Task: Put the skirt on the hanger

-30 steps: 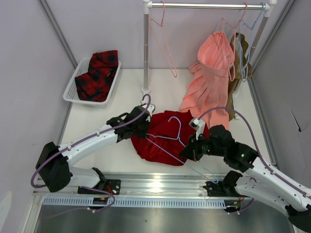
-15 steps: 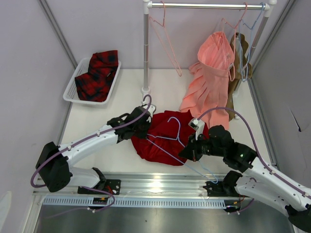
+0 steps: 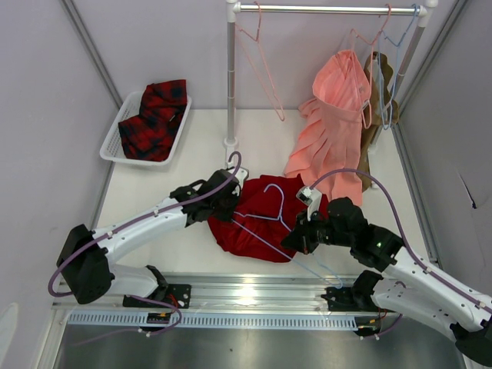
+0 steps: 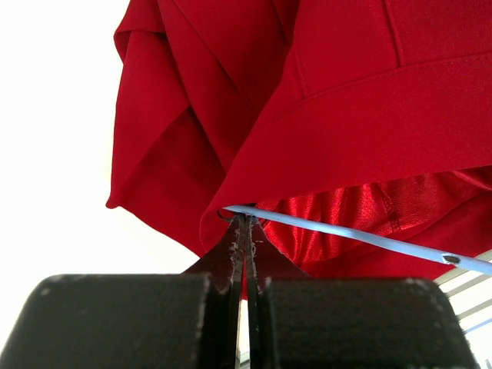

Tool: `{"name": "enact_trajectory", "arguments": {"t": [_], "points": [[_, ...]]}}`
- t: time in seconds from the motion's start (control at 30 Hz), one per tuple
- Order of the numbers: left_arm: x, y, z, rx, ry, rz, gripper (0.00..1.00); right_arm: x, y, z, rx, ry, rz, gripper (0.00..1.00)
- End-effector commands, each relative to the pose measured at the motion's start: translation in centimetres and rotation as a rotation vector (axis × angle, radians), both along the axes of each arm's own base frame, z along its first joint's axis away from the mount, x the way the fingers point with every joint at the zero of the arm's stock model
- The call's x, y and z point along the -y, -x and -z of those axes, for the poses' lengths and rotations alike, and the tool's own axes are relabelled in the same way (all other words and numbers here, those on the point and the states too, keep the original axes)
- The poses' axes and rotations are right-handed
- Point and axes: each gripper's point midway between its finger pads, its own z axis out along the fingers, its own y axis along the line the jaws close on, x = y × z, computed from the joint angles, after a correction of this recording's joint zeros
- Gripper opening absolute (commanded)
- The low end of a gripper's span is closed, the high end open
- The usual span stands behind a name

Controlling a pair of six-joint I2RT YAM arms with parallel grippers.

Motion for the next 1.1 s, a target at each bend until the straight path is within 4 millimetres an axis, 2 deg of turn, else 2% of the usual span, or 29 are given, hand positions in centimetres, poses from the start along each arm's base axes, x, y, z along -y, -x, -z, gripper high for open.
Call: {"name": "enact_trajectory", "arguments": {"t": [0.0,0.37,0.67,0.8,1.07], "points": [[1.0,-0.6,-1.8,0.036,0.023,0.03,0.0,-0.5,-0.8,-2.1,0.087,-0.049,0.001,0.0],[-0.3,-1.4,-1.6,0.051,-0.051,-0.038,0.0,-0.9,-0.3,-2.5,0.1,-0.097,-0.034,0.0],[-1.4,-2.1,-1.5,0.074,-0.098,-0.11,0.0,-0.7,0.7,-1.7,0.057,-0.097,-0.057,0.0],[-1.1,-2.4,-1.8,0.085,-0.081,-0.112,0.0,-0.8,1.0,-1.3,0.038,-0.104,-0.061,0.0],[-0.1,-1.8,-1.6,0.061,-0.044,-0.054,0.0,-0.8,0.3,-1.0,0.046,-0.097,-0.029,0.0]]}}
